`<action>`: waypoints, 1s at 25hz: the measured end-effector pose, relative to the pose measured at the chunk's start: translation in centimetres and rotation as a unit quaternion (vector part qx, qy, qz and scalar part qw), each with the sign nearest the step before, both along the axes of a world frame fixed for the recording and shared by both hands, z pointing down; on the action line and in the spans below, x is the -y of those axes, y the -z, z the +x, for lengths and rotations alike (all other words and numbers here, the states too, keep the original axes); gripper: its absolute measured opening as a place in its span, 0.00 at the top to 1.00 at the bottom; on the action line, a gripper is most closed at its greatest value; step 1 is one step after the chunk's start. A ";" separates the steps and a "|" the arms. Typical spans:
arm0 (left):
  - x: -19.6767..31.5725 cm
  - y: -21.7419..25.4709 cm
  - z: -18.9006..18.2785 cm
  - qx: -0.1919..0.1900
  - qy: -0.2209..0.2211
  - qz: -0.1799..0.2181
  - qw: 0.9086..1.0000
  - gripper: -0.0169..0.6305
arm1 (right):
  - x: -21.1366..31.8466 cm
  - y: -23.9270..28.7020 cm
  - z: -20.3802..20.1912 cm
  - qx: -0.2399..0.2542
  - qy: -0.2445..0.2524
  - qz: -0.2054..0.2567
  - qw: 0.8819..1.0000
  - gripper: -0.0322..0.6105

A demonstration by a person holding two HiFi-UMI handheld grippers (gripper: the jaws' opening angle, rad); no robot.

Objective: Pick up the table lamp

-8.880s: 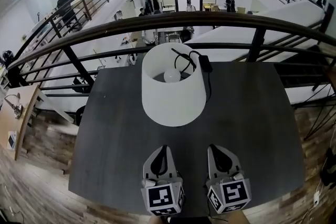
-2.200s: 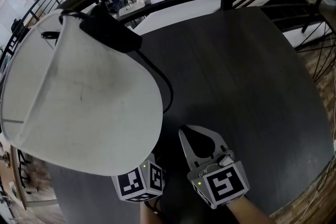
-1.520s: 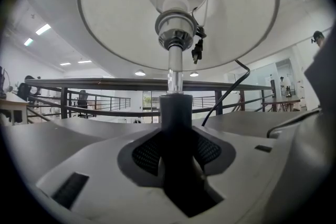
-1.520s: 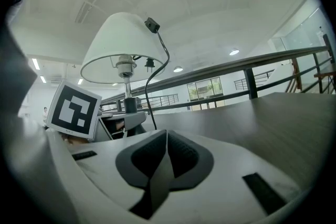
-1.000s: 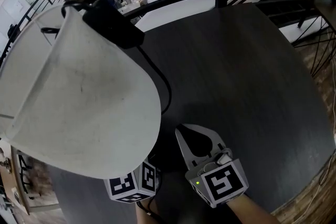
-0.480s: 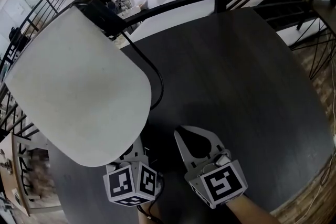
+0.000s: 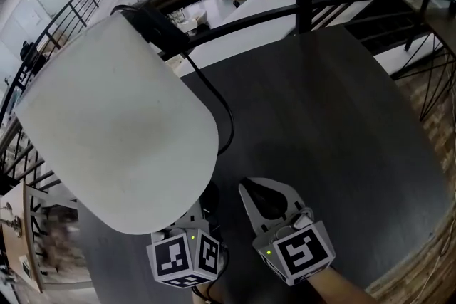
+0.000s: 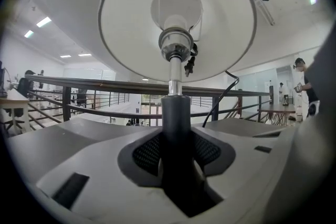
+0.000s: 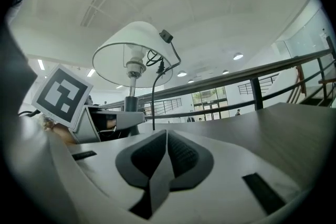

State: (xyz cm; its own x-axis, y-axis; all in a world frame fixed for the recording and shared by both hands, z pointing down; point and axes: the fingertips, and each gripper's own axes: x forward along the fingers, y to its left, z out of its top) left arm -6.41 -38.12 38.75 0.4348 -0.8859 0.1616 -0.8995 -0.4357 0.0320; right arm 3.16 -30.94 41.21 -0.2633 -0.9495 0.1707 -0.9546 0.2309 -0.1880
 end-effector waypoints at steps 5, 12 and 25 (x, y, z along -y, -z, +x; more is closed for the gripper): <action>-1.5 2.5 -1.1 0.001 0.000 0.000 1.000 0.70 | -0.3 3.0 -0.5 0.002 -0.006 0.021 1.000 0.93; -3.6 5.5 -3.0 0.002 0.007 0.003 1.000 0.70 | -0.9 6.6 -0.8 0.024 -0.019 0.026 0.999 0.96; -6.2 9.9 -4.5 -0.009 0.015 0.007 1.000 0.70 | -3.0 10.2 1.0 0.034 -0.055 0.013 0.998 0.96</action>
State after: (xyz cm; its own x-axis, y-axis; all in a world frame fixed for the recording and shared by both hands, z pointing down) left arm -10.86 -31.96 28.85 0.4112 -0.9005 0.1416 -0.9113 -0.4095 0.0428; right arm 4.15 -27.92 31.01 -0.1668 -0.9774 0.1301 -0.9597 0.1307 -0.2489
